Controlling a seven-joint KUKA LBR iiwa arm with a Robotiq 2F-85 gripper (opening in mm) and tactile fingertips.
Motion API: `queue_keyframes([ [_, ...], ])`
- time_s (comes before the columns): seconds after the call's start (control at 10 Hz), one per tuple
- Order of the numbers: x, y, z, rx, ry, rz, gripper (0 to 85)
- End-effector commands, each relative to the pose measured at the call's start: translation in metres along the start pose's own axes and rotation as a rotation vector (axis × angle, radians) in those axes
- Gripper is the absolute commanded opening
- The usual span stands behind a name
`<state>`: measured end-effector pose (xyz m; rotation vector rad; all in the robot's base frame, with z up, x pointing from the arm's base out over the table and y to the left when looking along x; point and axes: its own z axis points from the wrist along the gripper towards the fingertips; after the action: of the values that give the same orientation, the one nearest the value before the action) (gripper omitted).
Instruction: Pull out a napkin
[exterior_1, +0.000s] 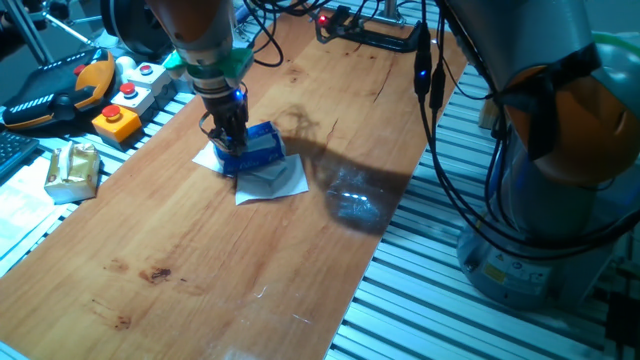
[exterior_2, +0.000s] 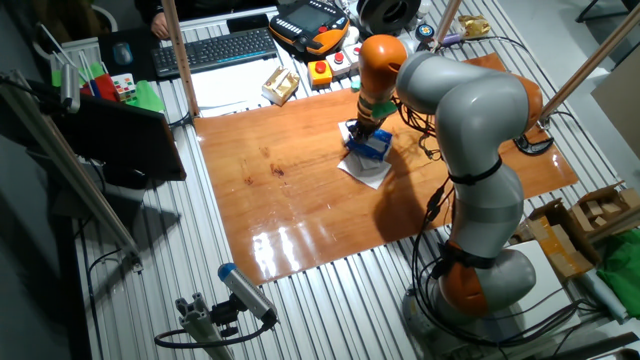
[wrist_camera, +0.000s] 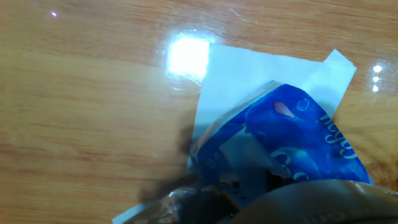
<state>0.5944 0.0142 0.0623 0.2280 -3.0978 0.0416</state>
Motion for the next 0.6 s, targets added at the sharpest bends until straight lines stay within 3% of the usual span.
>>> queue_keyframes([
  [0.0, 0.0002, 0.0005, 0.0002, -0.002, 0.0, 0.001, 33.3],
  [0.4, 0.0003, 0.0031, 0.005, -0.012, -0.011, -0.001, 30.0],
  [0.5, 0.0002, 0.0031, 0.0049, -0.009, -0.015, -0.013, 21.3],
])
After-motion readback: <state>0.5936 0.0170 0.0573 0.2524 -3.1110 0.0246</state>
